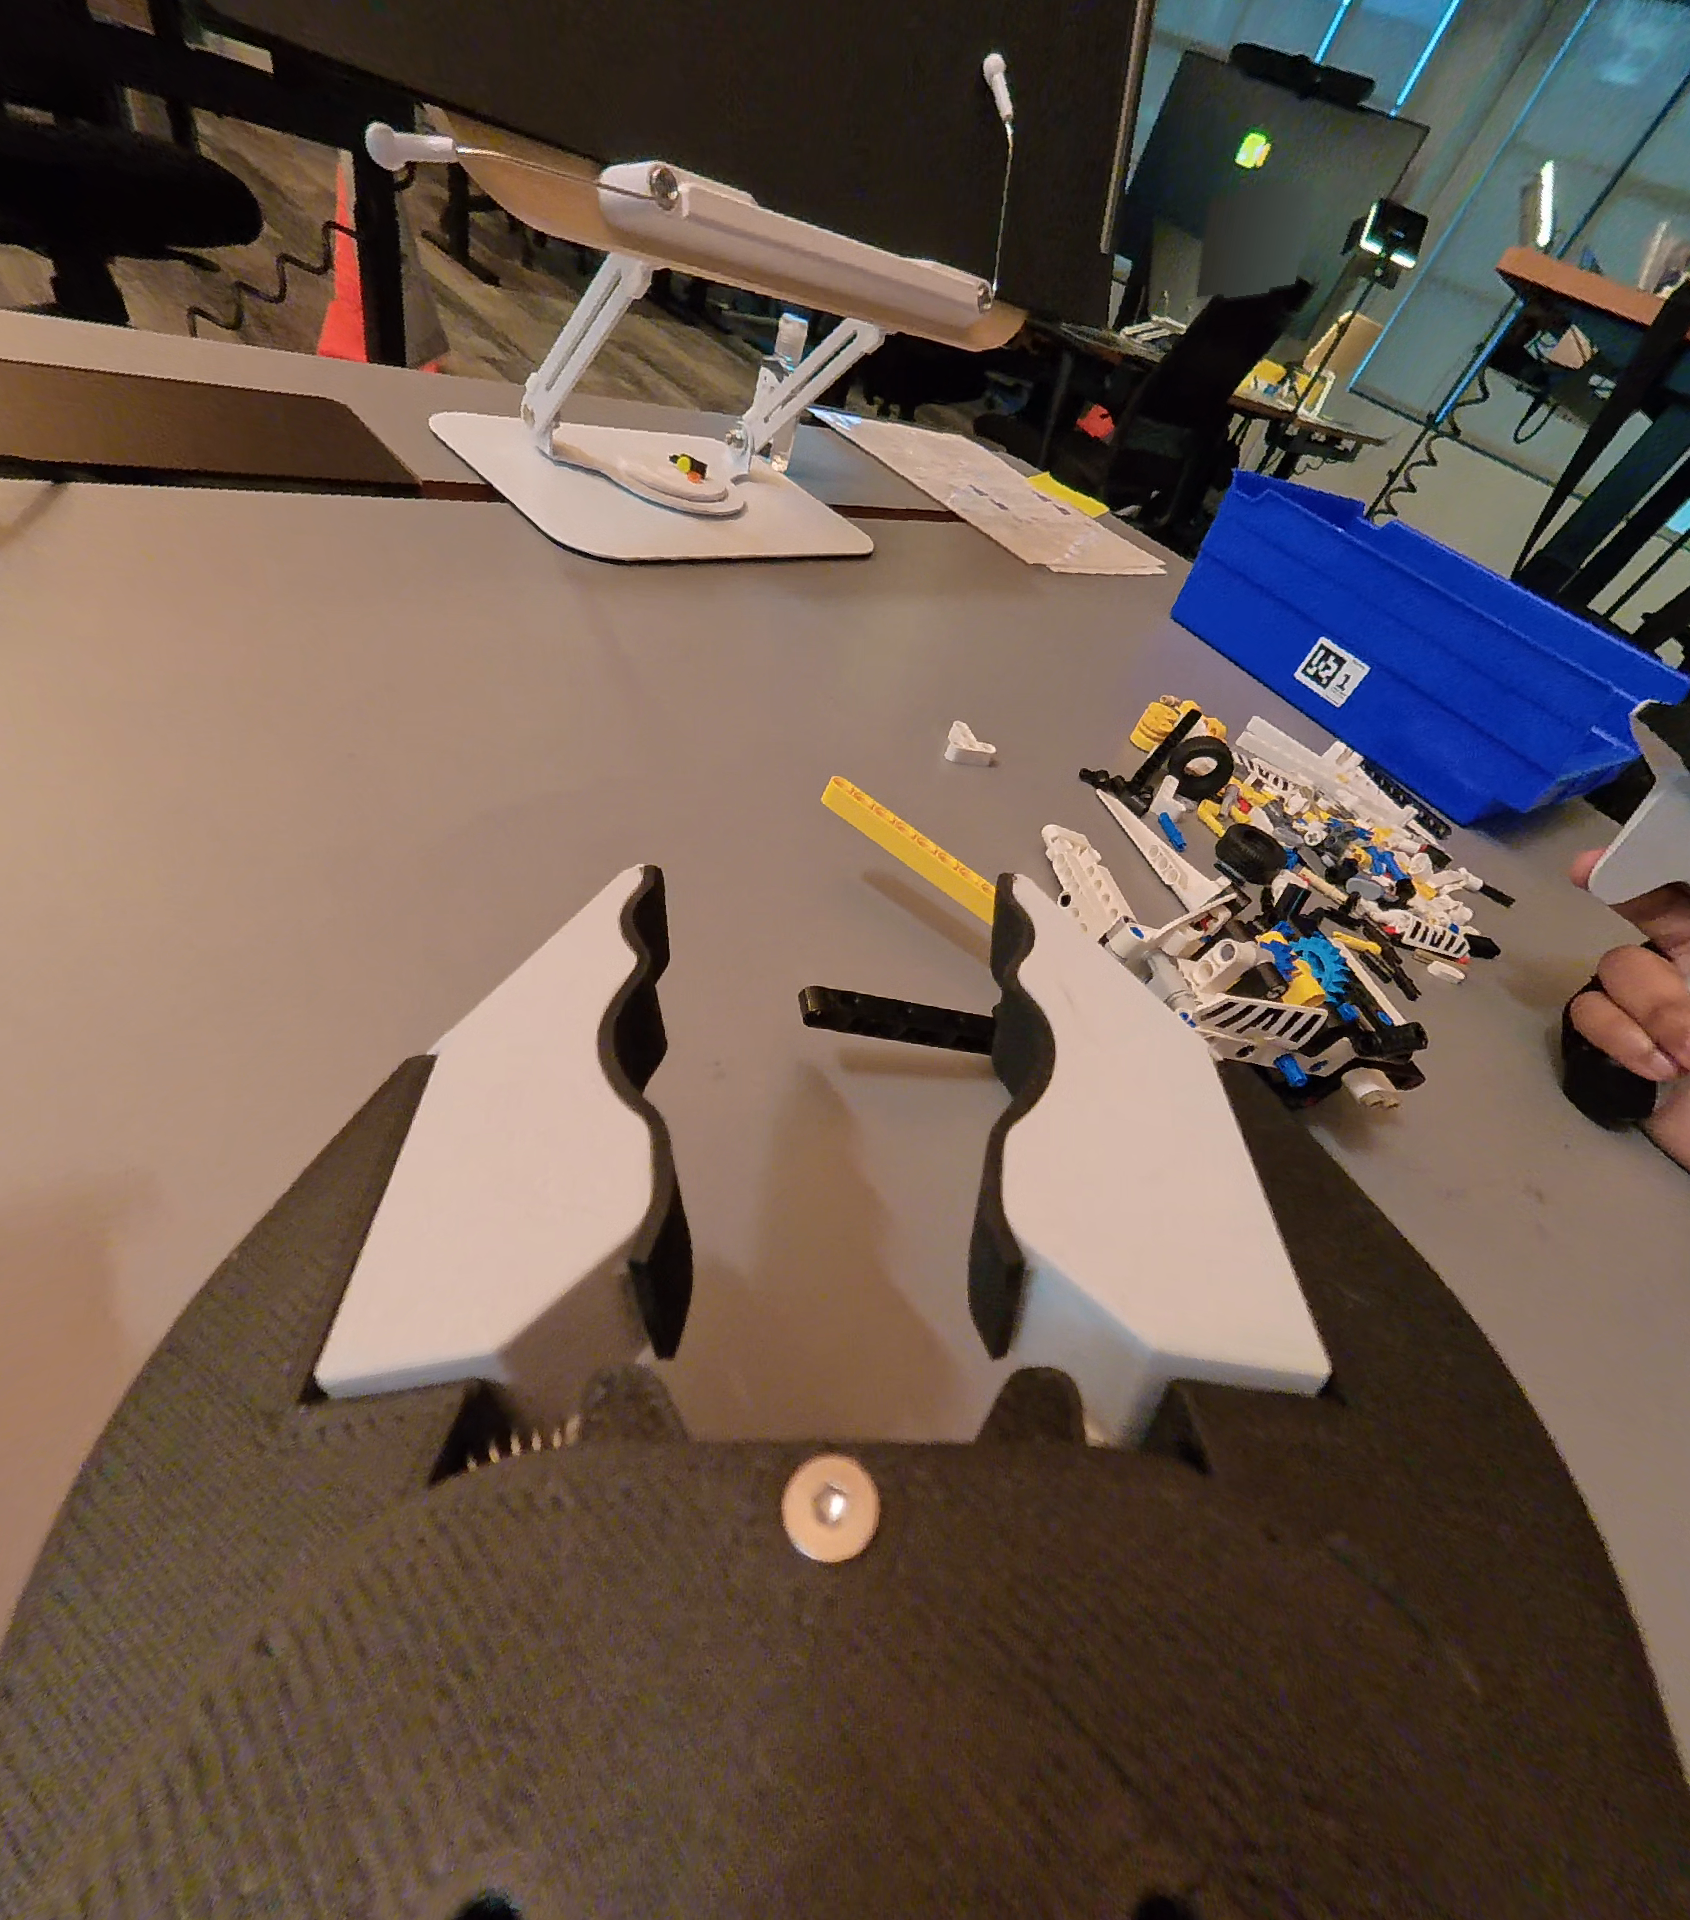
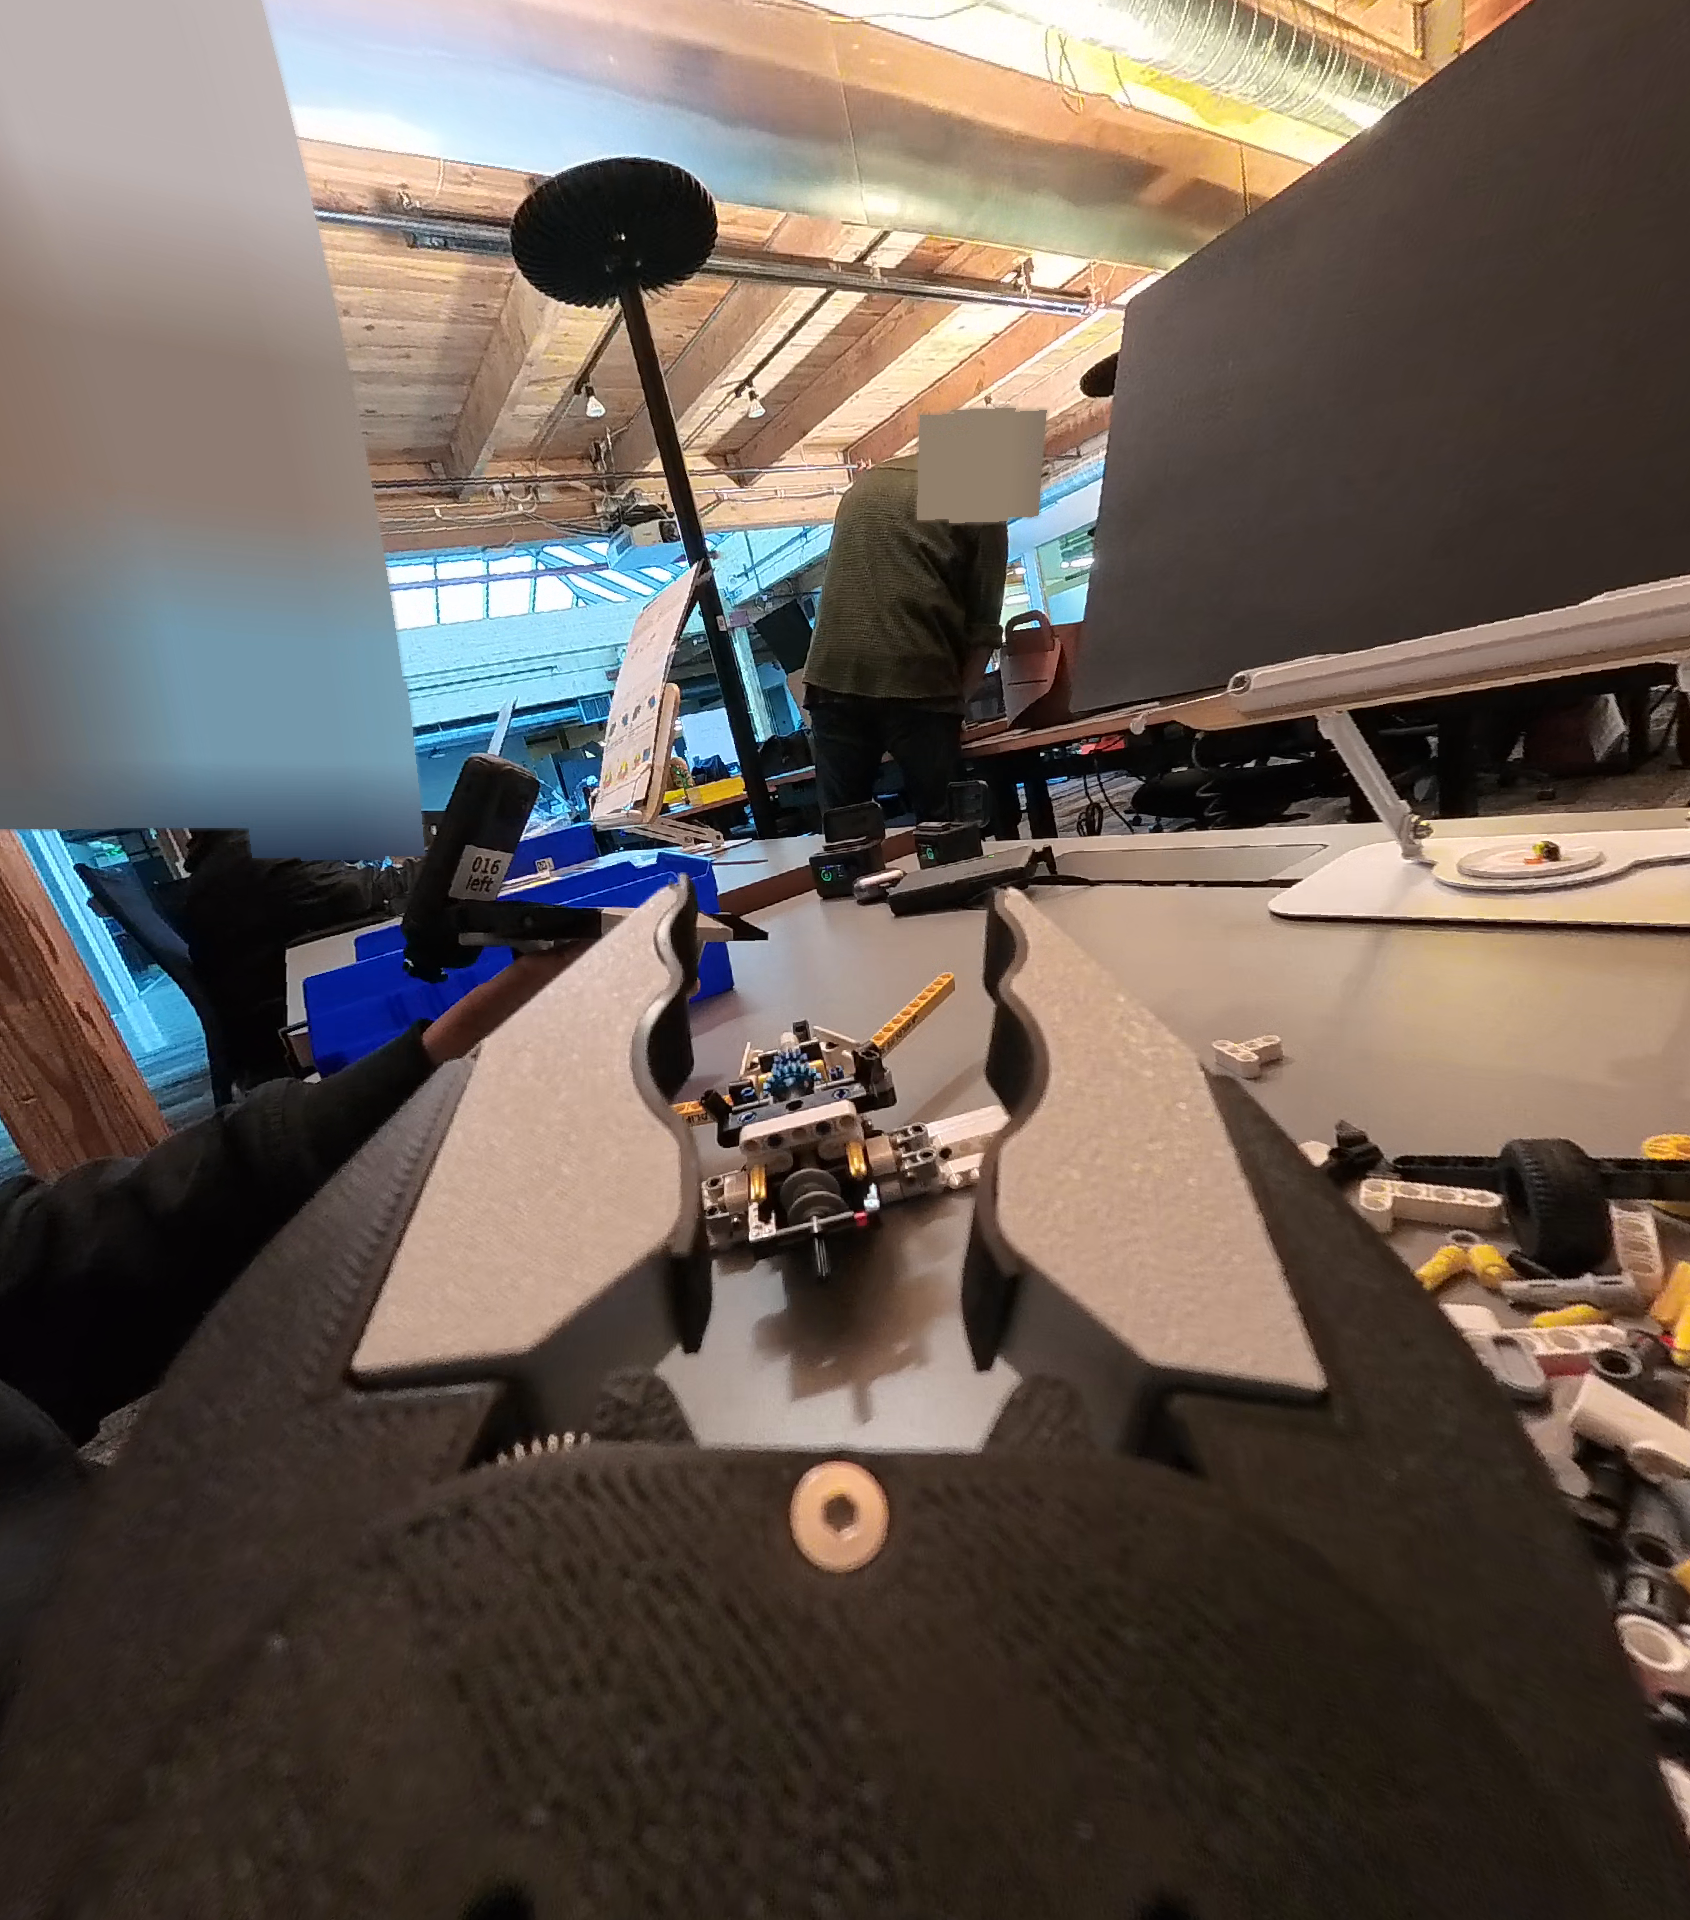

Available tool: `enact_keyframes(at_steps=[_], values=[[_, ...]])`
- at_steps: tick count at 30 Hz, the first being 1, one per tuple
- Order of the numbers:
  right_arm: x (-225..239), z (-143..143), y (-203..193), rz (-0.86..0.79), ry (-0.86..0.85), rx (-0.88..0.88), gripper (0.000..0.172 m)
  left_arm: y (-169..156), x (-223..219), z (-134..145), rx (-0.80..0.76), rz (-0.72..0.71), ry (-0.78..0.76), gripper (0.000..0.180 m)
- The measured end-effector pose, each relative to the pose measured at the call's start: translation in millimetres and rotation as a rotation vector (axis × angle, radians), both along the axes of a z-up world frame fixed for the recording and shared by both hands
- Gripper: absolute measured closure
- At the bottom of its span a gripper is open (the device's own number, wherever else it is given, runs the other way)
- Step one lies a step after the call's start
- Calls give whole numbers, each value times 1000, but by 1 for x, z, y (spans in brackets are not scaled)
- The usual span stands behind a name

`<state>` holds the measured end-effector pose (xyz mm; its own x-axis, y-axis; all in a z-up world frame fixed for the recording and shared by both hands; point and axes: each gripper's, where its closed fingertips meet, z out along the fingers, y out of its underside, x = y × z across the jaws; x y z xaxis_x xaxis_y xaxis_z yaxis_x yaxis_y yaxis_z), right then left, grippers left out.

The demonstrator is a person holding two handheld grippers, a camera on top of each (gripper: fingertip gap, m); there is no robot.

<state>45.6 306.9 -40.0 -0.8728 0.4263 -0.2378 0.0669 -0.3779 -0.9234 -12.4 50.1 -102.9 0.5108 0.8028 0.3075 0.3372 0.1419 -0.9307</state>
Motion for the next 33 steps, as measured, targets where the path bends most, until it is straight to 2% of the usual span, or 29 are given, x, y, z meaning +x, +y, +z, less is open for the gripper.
enact_keyframes(at_steps=[33], values=[[2, 1, -5, -15, 8, 5, 118, 1, 1, 1, 4, -8, 1, 120]])
